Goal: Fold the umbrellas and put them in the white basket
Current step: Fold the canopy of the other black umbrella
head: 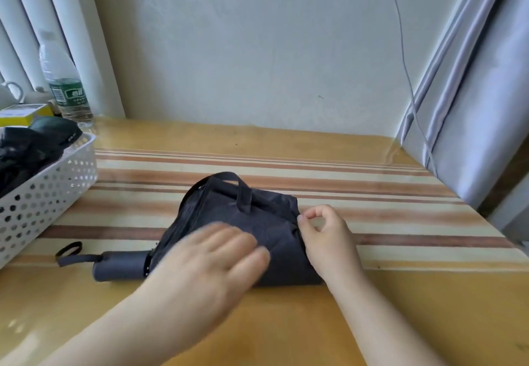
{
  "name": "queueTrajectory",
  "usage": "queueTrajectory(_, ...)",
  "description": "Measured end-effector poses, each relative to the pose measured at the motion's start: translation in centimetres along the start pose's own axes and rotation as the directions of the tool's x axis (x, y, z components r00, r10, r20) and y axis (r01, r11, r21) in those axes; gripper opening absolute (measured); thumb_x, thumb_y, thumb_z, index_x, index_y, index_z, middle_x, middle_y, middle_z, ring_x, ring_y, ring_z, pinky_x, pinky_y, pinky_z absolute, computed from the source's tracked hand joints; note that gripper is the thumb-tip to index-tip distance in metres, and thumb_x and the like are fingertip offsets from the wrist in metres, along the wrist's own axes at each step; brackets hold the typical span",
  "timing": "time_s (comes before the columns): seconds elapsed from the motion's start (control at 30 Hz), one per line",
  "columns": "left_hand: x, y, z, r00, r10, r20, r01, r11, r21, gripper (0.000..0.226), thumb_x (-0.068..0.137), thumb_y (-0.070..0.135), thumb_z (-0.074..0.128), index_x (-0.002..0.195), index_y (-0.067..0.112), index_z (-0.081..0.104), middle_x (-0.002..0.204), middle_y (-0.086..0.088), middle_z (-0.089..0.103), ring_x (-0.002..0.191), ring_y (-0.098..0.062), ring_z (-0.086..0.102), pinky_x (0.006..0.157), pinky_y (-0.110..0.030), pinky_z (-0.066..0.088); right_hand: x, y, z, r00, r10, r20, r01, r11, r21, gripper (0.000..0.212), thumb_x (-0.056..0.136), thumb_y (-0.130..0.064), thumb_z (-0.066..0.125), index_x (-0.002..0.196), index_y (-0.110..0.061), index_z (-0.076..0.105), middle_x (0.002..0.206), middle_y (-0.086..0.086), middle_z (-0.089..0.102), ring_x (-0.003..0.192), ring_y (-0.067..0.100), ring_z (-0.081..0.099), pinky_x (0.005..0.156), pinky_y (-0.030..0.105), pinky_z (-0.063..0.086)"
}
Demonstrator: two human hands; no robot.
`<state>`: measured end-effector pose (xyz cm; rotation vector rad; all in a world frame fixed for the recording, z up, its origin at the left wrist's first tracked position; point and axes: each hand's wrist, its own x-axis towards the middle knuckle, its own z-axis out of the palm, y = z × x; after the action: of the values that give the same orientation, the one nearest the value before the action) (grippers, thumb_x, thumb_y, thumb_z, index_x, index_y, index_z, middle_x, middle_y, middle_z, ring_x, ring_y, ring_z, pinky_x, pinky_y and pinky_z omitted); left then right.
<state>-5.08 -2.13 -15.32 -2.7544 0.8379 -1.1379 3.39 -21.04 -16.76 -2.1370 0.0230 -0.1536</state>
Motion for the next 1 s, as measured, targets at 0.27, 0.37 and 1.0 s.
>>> queueTrajectory(0.27,-1.0,-0.6,3.6,0.95,-0.139,0.278,0.165,0.984,-0.073,0.051,0.102,0.043,0.021,0.127,0.029,0.063,0.128,0.002,0.063,0.113,-0.024,0.064,0.091,-0.042,0.051,-0.4,1.1,-3.9,0.972,-0.217,-0.094,0.22,0.975,0.032,0.017,0.093,-0.039,0.055,0.082,-0.026,0.061,0.079,-0.009,0.065,0.077,0.0,0.058,0.06,0.01,0.041)
queueTrajectory(0.37,-1.1,-0.4,3.5,0.952,-0.142,0.271,0.168,0.983,-0.076,0.046,0.1,0.042,0.027,0.127,0.029,0.062,0.129,0.002,0.063,0.114,-0.025,0.063,0.091,-0.042,0.052,-1.1,0.7,-3.3,0.965,-0.248,0.088,0.253,0.966,-0.053,0.025,0.087,-0.046,0.058,0.072,-0.027,0.063,0.071,-0.012,0.063,0.073,0.0,0.057,0.06,0.011,0.04)
queueTrajectory(1.0,-1.3,-0.1,3.8,0.953,-0.209,0.221,0.228,0.971,-0.064,0.043,0.096,0.04,0.035,0.131,0.029,0.058,0.134,-0.008,0.058,0.118,-0.034,0.059,0.095,-0.039,0.047,-1.1,-0.6,-0.3,0.978,0.142,0.156,-0.21,0.733,0.647,0.013,0.084,-0.025,0.071,0.075,-0.016,0.073,0.088,0.006,0.075,0.095,0.024,0.068,0.09,0.043,0.053)
